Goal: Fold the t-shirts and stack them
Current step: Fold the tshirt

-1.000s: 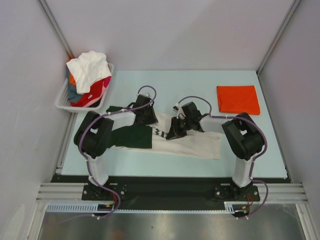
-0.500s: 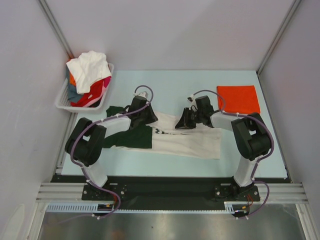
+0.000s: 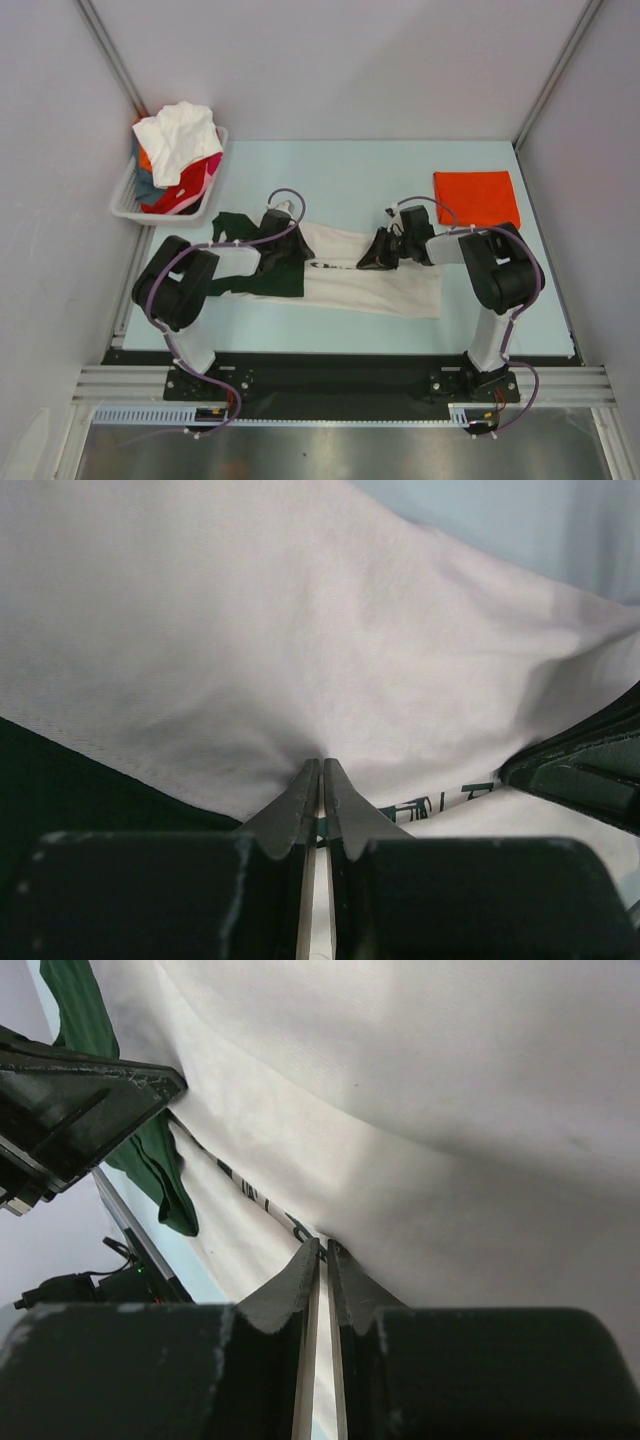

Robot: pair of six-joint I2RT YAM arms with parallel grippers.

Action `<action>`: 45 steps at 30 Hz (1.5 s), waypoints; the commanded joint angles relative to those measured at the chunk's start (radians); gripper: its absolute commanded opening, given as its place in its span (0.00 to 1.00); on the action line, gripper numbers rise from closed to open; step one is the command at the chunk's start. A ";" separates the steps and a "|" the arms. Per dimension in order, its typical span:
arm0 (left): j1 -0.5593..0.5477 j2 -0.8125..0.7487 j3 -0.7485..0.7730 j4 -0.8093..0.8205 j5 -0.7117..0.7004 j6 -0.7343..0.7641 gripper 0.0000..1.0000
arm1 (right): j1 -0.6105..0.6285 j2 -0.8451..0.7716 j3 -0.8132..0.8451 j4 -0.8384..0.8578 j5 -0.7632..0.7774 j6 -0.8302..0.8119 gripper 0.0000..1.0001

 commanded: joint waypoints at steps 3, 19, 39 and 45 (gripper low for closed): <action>-0.017 -0.053 -0.015 0.031 0.008 0.000 0.11 | -0.020 -0.022 0.017 0.022 -0.007 0.007 0.13; 0.006 -0.339 0.063 -0.268 -0.255 0.141 0.45 | -0.006 -0.037 0.272 -0.179 0.123 -0.128 0.39; 0.025 0.169 0.327 -0.261 -0.083 0.063 0.35 | 0.092 0.296 0.373 0.169 0.045 0.271 0.09; 0.026 0.195 0.289 -0.260 -0.124 0.029 0.34 | -0.051 0.293 0.212 0.322 0.033 0.320 0.04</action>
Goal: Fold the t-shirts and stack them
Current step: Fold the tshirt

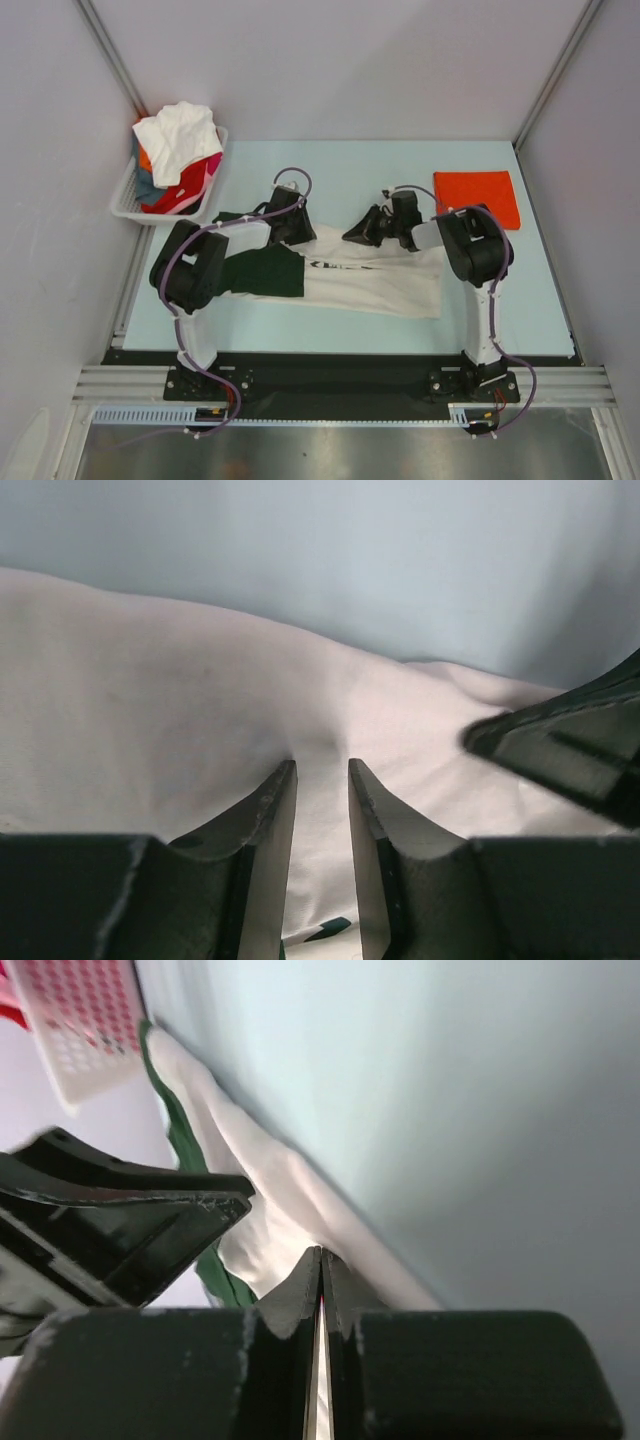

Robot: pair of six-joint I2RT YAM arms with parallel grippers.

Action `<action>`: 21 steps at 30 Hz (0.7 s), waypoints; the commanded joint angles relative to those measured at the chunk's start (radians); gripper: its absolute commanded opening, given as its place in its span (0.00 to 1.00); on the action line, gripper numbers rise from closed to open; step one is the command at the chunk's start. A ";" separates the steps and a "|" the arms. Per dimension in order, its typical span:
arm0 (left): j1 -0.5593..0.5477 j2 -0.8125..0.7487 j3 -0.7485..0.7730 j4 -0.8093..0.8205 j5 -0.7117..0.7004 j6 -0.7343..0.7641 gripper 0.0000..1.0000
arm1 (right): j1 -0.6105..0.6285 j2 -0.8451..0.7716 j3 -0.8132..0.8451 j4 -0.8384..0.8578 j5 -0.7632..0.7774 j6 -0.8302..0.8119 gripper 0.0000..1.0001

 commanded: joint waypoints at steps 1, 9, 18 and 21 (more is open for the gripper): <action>0.005 0.046 -0.022 -0.004 -0.032 -0.029 0.34 | -0.092 -0.012 -0.078 0.090 0.024 0.022 0.04; 0.009 0.031 -0.041 0.006 -0.041 -0.030 0.34 | -0.341 -0.170 -0.299 0.095 -0.019 -0.041 0.03; 0.009 -0.066 -0.010 -0.028 -0.058 0.009 0.38 | -0.352 -0.379 -0.290 -0.095 0.157 -0.184 0.25; 0.009 -0.086 0.021 -0.053 -0.104 0.036 0.41 | -0.320 -0.446 -0.237 -0.261 0.299 -0.264 0.44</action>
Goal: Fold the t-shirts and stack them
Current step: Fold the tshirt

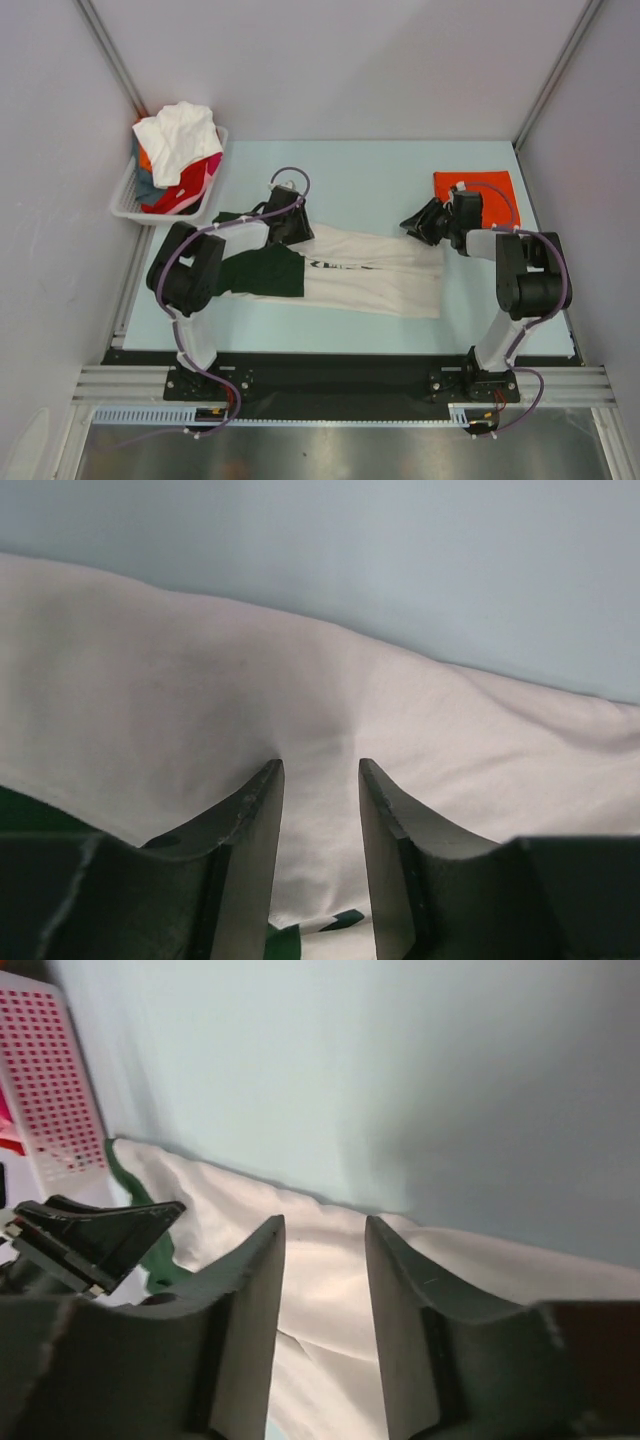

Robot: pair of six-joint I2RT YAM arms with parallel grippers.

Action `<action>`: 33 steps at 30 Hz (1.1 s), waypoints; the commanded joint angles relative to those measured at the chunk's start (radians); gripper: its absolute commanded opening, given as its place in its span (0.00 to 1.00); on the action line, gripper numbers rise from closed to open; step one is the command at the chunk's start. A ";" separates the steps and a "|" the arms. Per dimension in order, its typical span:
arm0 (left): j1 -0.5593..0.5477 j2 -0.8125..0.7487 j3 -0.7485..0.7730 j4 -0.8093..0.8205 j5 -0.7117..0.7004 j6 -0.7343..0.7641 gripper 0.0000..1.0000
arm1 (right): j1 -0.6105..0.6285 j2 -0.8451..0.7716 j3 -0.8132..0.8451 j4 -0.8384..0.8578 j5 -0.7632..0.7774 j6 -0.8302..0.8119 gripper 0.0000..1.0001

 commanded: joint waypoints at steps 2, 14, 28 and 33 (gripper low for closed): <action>0.006 -0.055 0.074 -0.086 -0.083 0.061 0.43 | 0.036 -0.131 0.083 -0.210 0.212 -0.151 0.47; 0.004 0.066 0.238 -0.181 -0.136 0.101 0.43 | 0.047 -0.200 0.106 -0.458 0.516 -0.283 0.45; 0.004 0.199 0.327 -0.226 -0.147 0.121 0.42 | 0.061 -0.105 0.131 -0.517 0.663 -0.306 0.47; 0.004 0.211 0.338 -0.237 -0.152 0.124 0.42 | 0.067 -0.061 0.152 -0.529 0.686 -0.308 0.43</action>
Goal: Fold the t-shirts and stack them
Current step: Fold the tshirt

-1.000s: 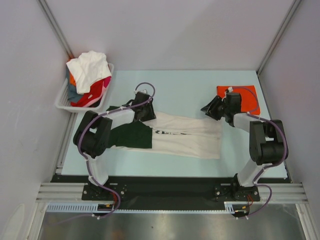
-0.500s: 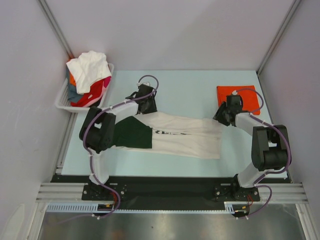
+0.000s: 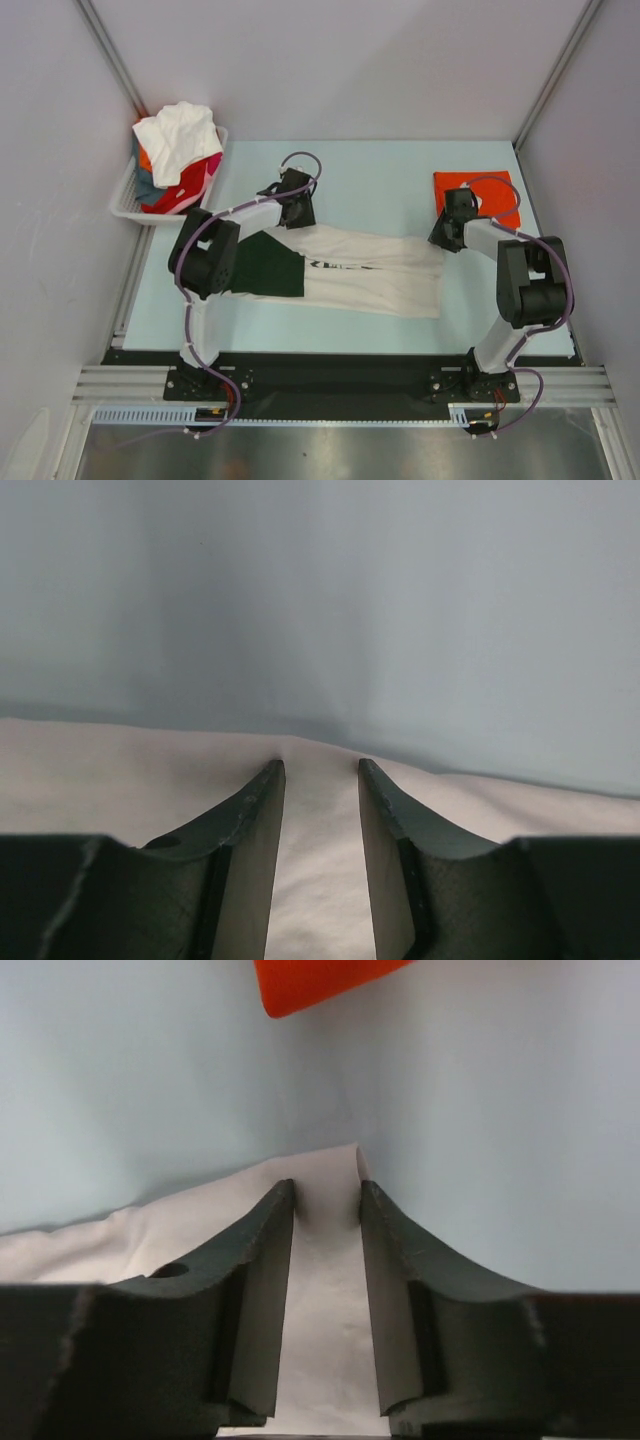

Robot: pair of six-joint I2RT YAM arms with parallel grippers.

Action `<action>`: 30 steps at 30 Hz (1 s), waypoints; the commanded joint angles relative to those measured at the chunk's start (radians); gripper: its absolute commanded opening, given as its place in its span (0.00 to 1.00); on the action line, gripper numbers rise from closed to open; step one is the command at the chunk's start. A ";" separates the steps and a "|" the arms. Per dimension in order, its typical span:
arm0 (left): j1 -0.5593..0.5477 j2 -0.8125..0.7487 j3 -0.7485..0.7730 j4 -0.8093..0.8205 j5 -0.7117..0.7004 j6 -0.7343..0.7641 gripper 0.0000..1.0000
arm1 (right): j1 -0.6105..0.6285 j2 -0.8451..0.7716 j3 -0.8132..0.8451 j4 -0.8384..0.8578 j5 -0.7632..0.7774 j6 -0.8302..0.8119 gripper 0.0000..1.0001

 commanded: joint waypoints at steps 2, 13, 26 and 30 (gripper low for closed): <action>0.005 0.033 0.030 -0.022 -0.019 0.026 0.42 | -0.003 0.049 0.037 -0.029 0.033 -0.008 0.32; 0.002 0.047 0.049 -0.027 -0.008 0.021 0.42 | -0.049 -0.016 -0.011 -0.058 0.158 0.072 0.00; 0.068 -0.149 0.040 -0.120 -0.160 0.057 0.66 | -0.061 -0.058 -0.084 0.001 0.102 0.130 0.00; 0.168 -0.157 0.019 -0.156 -0.215 0.000 0.60 | -0.061 -0.059 -0.103 0.032 0.083 0.146 0.00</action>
